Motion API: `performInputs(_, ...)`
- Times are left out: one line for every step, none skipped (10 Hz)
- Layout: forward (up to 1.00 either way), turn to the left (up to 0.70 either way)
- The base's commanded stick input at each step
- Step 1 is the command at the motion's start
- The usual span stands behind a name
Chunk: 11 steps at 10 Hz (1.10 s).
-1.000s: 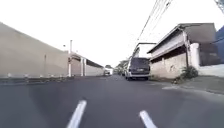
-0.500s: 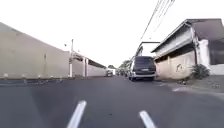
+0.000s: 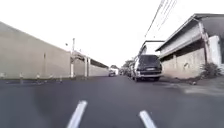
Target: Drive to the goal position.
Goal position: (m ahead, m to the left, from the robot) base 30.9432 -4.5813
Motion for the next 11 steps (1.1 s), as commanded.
performInputs(1.0,0.0)
performInputs(1.0,0.0)
performInputs(1.0,0.0)
performInputs(1.0,0.0)
performInputs(1.0,0.0)
performInputs(1.0,0.0)
performInputs(1.0,0.0)
performInputs(1.0,0.0)
performInputs(1.0,0.0)
performInputs(1.0,0.0)
performInputs(1.0,0.0)
